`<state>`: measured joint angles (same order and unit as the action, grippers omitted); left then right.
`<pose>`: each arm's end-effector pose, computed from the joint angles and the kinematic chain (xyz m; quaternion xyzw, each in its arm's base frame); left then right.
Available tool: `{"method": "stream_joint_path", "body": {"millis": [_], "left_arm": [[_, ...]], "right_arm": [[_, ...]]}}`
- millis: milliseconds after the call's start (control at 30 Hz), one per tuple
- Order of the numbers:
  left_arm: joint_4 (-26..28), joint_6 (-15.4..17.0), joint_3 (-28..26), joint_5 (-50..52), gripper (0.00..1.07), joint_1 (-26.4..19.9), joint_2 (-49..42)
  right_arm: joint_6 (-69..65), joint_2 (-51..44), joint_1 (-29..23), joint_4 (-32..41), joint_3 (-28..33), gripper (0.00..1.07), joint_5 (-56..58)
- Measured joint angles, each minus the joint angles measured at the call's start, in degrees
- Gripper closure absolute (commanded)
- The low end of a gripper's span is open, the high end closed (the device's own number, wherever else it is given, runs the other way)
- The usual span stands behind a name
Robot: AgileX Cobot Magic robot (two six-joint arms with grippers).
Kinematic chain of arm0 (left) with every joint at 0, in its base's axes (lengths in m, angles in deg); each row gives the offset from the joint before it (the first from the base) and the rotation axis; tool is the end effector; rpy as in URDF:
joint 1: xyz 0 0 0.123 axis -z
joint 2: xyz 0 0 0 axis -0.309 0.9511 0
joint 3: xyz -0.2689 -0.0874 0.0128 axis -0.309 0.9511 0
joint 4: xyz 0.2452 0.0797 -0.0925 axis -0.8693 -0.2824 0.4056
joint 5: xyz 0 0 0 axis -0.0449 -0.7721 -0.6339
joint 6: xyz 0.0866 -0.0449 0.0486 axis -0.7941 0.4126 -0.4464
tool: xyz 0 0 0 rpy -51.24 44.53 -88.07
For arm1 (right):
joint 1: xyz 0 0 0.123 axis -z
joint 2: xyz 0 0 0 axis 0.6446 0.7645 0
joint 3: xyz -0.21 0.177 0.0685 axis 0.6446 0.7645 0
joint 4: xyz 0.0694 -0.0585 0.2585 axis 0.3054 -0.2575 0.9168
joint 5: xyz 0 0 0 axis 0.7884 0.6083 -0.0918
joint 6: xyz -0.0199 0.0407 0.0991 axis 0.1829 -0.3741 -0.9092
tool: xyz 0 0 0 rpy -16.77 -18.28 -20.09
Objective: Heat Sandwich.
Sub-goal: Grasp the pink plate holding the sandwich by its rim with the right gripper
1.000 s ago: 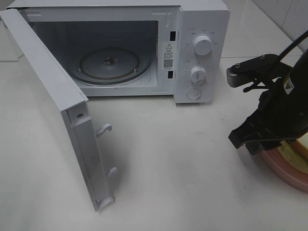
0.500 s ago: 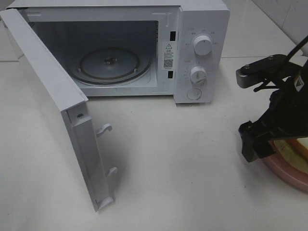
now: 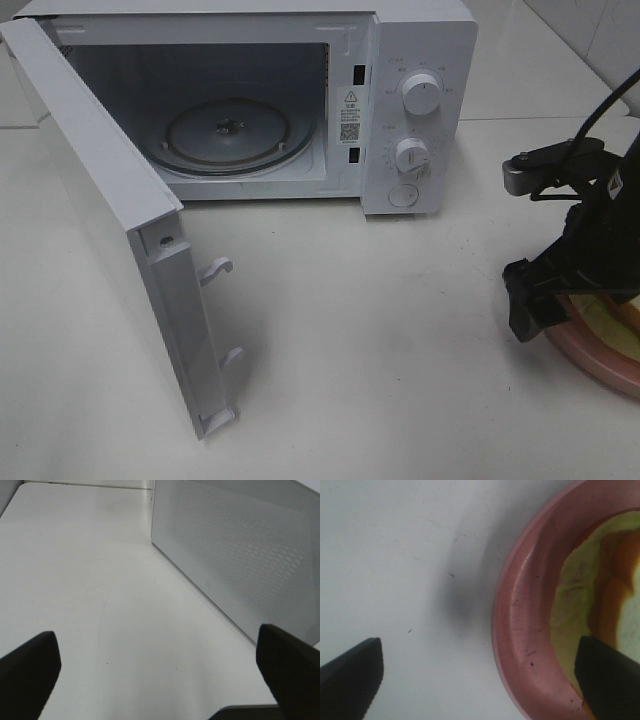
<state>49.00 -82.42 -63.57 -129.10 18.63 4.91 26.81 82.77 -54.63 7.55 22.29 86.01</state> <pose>0.0288 -0.0089 0.2820 -0.0007 0.8541 -0.0520 0.5176 0.2758 0.0641 0.1431 -0.1465 0.9826 -0.0200 0.1121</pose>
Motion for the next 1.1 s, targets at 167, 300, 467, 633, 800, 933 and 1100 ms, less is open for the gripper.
{"method": "stream_joint_path", "body": {"millis": [167, 300, 467, 633, 800, 933, 1100], "left_arm": [[0.0, 0.0, 0.0, 0.0, 0.07, 0.0, 0.0], [0.0, 0.0, 0.0, 0.0, 0.07, 0.0, 0.0], [0.0, 0.0, 0.0, 0.0, 0.07, 0.0, 0.0], [0.0, 0.0, 0.0, 0.0, 0.07, 0.0, 0.0], [0.0, 0.0, 0.0, 0.0, 0.07, 0.0, 0.0], [0.0, 0.0, 0.0, 0.0, 0.07, 0.0, 0.0], [0.0, 0.0, 0.0, 0.0, 0.07, 0.0, 0.0]], "right_arm": [[0.0, 3.7, 1.8, 0.0, 0.0, 0.12, -2.5], [0.0, 5.3, 2.1, 0.1, 0.0, 0.12, -3.0], [0.1, 9.2, 2.2, 0.2, -0.1, 0.13, -4.8], [0.8, 11.6, 2.2, 0.2, -0.1, 0.15, -5.9], [1.1, 12.8, 2.2, 0.2, -0.1, 0.22, -6.2], [1.1, 12.9, 2.2, 0.2, -0.1, 0.36, -6.2], [1.1, 12.9, 2.2, 0.2, -0.1, 0.62, -6.2]]}}
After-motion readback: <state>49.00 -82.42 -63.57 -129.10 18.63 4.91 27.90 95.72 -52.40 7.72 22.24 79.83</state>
